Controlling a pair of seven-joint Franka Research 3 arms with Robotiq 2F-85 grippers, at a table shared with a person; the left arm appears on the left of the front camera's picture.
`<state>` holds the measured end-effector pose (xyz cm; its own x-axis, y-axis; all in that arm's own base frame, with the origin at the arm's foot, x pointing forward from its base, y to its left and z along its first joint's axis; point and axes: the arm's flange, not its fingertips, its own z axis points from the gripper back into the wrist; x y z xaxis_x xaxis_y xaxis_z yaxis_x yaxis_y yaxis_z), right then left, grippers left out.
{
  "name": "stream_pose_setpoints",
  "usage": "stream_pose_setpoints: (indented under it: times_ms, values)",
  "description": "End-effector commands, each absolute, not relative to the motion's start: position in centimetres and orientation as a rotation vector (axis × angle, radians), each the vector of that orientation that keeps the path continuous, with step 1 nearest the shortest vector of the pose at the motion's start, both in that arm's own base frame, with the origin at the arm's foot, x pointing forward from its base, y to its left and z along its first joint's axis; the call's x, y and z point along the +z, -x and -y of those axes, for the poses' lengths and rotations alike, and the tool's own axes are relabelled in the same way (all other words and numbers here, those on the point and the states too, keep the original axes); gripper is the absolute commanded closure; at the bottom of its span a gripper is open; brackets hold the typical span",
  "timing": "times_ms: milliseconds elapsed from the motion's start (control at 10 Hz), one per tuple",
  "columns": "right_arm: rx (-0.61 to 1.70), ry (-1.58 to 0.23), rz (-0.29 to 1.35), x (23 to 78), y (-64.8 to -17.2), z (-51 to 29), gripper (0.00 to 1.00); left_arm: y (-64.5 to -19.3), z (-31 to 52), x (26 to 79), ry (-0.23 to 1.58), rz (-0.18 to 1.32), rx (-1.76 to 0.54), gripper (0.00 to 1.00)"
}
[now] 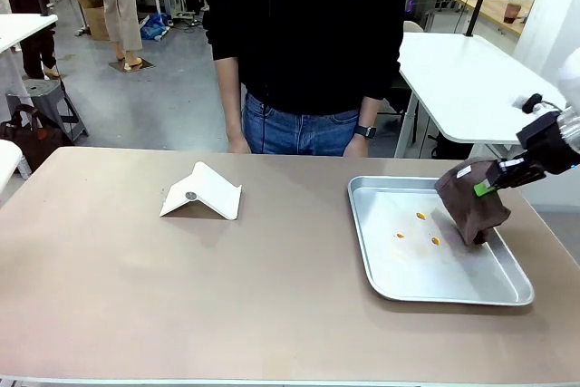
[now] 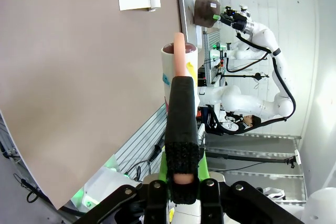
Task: Clean the surface of the table.
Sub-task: Clean the area not pointed to by the person.
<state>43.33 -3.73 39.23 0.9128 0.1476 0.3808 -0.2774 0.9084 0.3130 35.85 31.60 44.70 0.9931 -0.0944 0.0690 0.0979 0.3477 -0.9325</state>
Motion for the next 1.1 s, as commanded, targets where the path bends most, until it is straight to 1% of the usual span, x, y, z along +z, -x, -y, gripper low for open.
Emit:
stream_pose_setpoints:
  times_ms: [0,300,600,1000]
  values:
    - [0.202,-0.343,0.309,37.9,-44.8,3.2,0.93,-35.7,-31.6,45.0,1.219,0.021,-0.13,0.78]
    - [0.164,-0.423,0.235,33.8,-46.1,0.9,0.93,-35.7,-31.6,45.0,1.219,0.021,-0.13,0.78]
    - [0.168,-0.483,0.155,31.7,-46.9,-0.6,0.93,-35.7,-31.6,45.0,1.219,0.021,-0.13,0.78]
    - [0.258,-0.569,0.094,30.2,-47.5,-4.4,0.93,-35.7,-31.6,45.0,1.219,0.021,-0.13,0.78]
